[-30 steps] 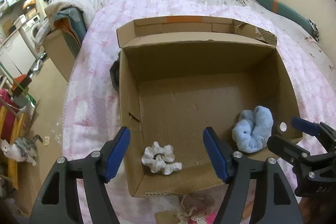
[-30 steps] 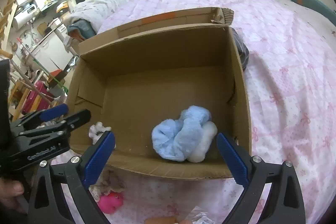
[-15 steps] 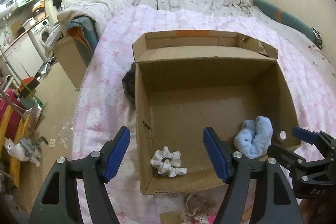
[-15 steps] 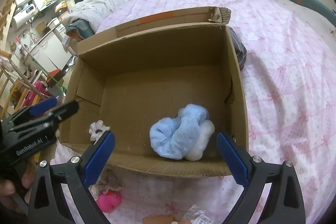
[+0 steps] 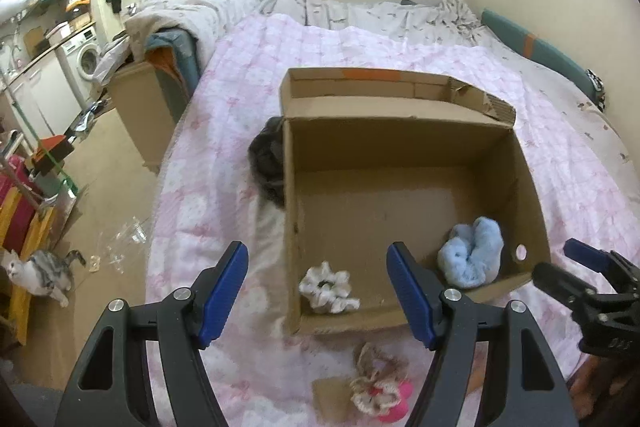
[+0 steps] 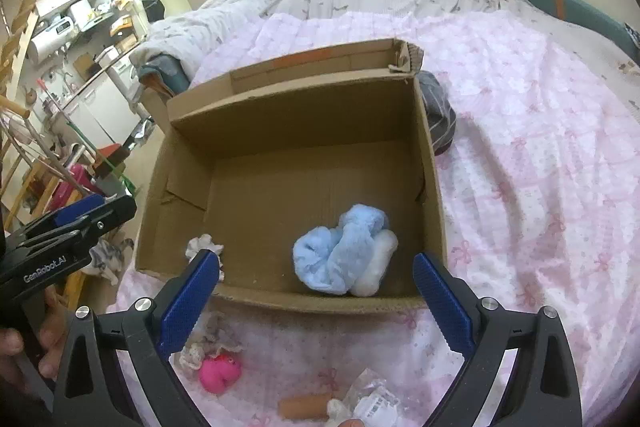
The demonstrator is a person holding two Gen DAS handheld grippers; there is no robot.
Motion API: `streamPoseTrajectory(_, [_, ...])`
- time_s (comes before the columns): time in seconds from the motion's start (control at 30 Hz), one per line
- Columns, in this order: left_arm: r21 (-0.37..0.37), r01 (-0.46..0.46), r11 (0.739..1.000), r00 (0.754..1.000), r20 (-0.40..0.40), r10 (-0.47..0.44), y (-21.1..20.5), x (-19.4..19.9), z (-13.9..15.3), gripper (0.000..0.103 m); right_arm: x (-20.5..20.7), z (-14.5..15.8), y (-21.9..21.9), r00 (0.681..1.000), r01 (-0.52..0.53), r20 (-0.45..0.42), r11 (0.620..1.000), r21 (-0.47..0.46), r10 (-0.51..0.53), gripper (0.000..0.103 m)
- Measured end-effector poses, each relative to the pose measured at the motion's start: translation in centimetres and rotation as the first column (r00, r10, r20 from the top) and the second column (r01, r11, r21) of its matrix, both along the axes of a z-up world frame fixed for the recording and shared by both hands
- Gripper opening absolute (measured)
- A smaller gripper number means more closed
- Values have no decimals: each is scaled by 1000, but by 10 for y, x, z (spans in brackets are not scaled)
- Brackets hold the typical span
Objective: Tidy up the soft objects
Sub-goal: 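Grasp the tan cylinder with the left gripper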
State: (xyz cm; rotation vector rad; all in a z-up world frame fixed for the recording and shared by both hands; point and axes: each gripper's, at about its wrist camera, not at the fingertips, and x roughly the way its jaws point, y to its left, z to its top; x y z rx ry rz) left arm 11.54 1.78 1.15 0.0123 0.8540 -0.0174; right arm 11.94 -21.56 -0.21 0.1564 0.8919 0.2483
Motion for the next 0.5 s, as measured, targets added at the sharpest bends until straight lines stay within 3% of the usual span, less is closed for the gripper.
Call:
streamPoseTrajectory(0.23, [-12, -15, 1000, 999, -30, 14, 14, -24, -2, 69, -22, 5, 3, 1000, -8, 8, 1000, 9, 8, 103])
streamPoseTrajectory(0.4, [-83, -4, 997, 997, -72, -2, 22, -39, -4, 69, -38, 5, 4, 1000, 2, 3, 1000, 20, -2, 103])
streamPoseTrajectory(0.5, [-69, -20, 997, 998, -54, 16, 25, -49, -1, 69, -44, 4, 4, 1000, 4, -10, 1000, 27, -4, 103])
